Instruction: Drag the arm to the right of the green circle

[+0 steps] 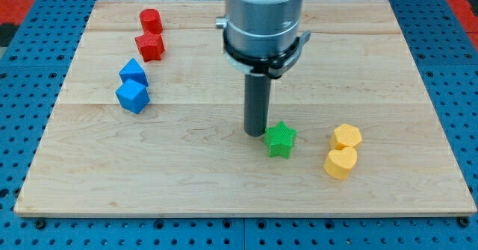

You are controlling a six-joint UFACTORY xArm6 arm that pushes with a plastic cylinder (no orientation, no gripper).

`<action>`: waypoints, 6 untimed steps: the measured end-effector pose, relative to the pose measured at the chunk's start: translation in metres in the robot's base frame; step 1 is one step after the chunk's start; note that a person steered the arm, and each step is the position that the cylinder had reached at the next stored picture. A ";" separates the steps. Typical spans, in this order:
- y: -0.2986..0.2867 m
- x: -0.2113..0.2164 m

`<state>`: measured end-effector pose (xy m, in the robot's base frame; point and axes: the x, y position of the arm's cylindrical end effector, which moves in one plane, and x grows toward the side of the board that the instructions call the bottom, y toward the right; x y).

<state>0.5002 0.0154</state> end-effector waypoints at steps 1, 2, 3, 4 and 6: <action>0.047 0.007; 0.063 0.006; 0.044 -0.051; 0.081 -0.143; 0.119 -0.189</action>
